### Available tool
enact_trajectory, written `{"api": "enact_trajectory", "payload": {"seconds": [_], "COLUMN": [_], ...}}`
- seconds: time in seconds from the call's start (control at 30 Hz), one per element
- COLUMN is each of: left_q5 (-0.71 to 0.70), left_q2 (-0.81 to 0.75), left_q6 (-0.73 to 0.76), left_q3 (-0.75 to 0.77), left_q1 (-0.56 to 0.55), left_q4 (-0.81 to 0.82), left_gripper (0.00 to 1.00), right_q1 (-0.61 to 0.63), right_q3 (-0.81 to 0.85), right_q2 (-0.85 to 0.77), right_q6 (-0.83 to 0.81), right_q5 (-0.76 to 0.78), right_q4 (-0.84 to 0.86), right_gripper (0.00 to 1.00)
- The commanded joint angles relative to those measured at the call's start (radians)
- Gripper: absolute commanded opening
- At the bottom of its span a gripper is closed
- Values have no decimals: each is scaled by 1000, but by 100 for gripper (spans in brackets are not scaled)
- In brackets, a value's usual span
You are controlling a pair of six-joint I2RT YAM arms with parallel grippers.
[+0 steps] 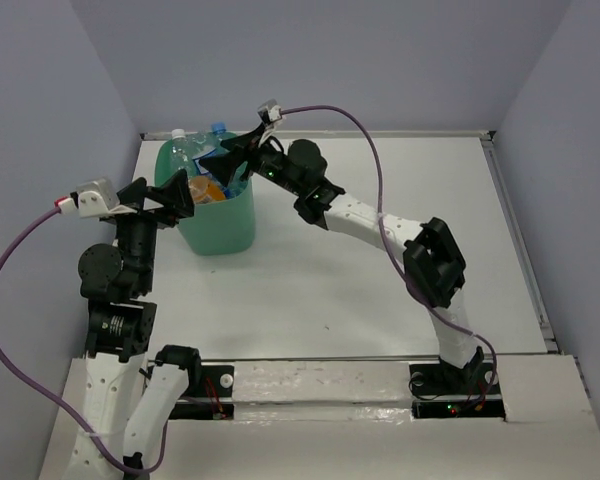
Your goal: Put the plastic bottles in the bin
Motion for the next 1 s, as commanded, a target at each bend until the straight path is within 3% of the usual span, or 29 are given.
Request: {"api": "enact_trajectory", "payload": {"seconds": [0.0,0.27,0.53,0.73,0.87,0.97], "left_q5": [-35,80,266,300,301,303], "left_q2": [-10,25,-2,-99,-130,-107], "left_q6": [16,17,-22,-104,-131,-157], "left_q3": [-16,-26,-39,-88,-111,-100], "left_q1": [-3,-3,-4,-4,-4,-4], "left_q4": [59,91,144,179,193,196], "left_gripper": [99,99,99,99,99,99], "right_q1": [10,10,10,10,10,10], "right_q3": [-79,-523,-858,-1097,-1215,-1210], "right_q2": [-142,-502,-987,-1428,-1558,-1518], "right_q6": [-17,-102,-251,-285,-340,-379], "right_q5": [21,167,620,750,776,819], "right_q4": [97,134,-139,-92,-3,18], "right_gripper": [98,100,100,100,100,100]}}
